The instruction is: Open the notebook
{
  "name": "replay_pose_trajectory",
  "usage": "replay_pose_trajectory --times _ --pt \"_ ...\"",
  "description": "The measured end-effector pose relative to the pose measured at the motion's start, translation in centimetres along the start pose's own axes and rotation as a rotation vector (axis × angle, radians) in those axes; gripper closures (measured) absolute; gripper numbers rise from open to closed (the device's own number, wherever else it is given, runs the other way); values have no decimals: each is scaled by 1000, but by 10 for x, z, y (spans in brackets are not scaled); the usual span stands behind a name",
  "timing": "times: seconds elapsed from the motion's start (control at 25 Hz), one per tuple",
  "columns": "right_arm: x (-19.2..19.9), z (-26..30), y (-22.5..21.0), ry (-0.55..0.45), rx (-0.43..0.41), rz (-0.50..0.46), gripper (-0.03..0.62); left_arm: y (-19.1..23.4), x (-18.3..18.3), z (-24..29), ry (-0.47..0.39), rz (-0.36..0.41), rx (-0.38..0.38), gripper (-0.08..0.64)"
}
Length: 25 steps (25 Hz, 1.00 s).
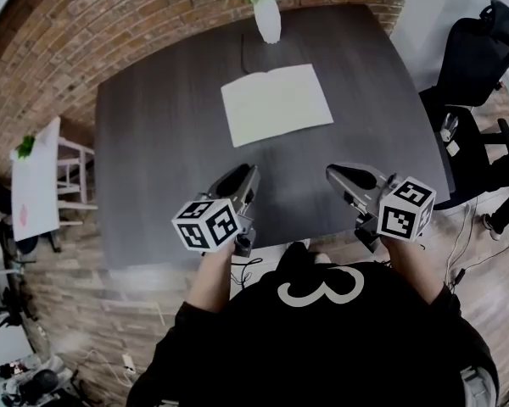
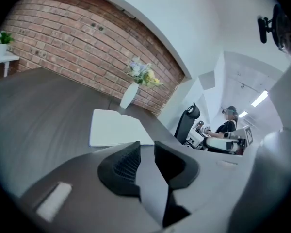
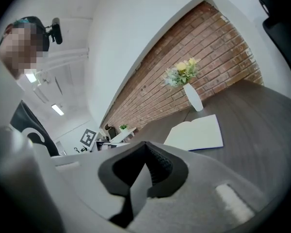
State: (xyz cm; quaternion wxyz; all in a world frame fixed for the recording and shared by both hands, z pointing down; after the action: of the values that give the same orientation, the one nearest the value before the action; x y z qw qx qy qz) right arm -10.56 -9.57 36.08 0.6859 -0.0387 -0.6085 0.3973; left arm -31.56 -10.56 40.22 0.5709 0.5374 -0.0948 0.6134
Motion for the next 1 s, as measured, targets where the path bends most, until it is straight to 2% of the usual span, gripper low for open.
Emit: replay_pose_trajectory --times 0.12,0.24,0.48,0.72,1.0 --pt "-5 -14 19 -17 -31 -75 591 -45 -2 -15 -42 53 80 487" --pt "-9 -29 36 -33 -72 -99 591 -87 -4 -29 -70 103 150 519" --pt "-12 -53 58 -61 -108 -135 592 -147 -7 -50 -99 188 233 552" --pt "-7 -71 70 -84 -143 -154 592 -175 4 -58 -138 193 229 551" --pt "-7 -87 86 -83 -185 -204 592 -202 12 -66 -147 248 226 549"
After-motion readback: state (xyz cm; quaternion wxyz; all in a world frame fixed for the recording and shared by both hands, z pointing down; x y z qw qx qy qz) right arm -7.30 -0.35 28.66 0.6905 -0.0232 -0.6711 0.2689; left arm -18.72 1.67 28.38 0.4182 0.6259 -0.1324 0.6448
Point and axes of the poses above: the fingertips, and each gripper's own axes: z forward along the fingers, y to its left, x out of its underside, the point moved 4 cm from there along -z, backward along the fingers, and after that the axes turned 2 degrees about y, right-handed, at the moved point
